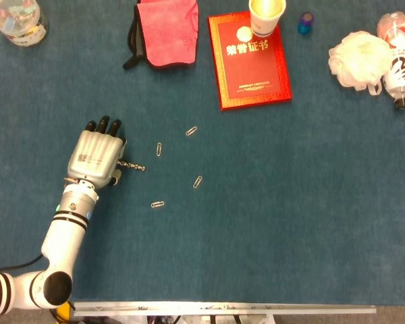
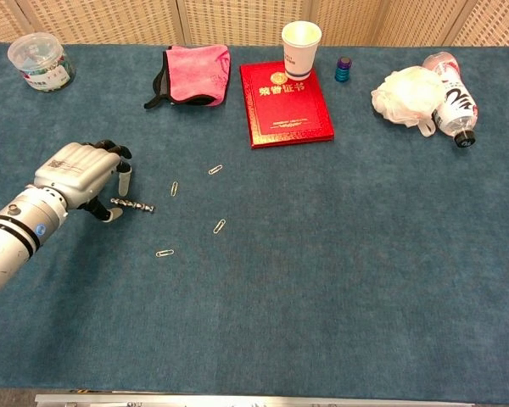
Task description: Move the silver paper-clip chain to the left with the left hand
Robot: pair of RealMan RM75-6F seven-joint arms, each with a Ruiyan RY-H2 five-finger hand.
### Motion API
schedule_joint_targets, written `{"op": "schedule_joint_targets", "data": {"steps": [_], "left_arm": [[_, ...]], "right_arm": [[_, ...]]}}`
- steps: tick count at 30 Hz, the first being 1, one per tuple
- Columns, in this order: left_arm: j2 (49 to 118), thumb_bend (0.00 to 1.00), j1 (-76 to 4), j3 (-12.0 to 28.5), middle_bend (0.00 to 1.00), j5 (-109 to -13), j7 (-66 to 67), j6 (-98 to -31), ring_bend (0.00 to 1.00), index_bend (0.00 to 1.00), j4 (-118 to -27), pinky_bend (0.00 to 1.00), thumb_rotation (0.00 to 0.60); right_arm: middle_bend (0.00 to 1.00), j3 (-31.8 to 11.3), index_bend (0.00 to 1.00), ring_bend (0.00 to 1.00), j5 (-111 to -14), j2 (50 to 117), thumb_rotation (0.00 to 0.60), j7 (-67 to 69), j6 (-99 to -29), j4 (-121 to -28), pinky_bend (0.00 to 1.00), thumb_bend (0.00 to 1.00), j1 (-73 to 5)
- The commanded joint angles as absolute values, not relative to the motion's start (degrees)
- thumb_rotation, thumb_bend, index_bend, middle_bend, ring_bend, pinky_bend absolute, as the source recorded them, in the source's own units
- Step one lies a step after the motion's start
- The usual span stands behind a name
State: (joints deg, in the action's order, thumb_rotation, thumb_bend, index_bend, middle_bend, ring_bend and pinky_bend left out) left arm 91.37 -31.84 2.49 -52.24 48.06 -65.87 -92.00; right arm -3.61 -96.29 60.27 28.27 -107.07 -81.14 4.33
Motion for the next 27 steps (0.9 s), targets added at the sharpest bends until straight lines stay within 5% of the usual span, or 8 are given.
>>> {"op": "schedule_joint_targets", "data": {"steps": [1, 27], "left_arm": [[91.6, 0.25, -32.0, 2.4, 0.17, -51.9, 48.2, -65.8, 0.10, 0.48, -91.7, 0.19, 0.600], [92.9, 0.30, -34.3, 1.7, 0.16, -47.9, 51.4, -65.1, 0.10, 0.50, -90.6, 0.19, 0.600]], "right_arm": [[0.43, -3.6, 0.49, 0.37, -96.3, 60.3, 0.600, 28.3, -107.1, -81.1, 0.44, 0.97, 4.3], [0.43, -3.6, 0.49, 0.37, -96.2, 60.3, 0.600, 28.5, -107.2, -81.0, 0.44, 0.97, 4.5]]}}
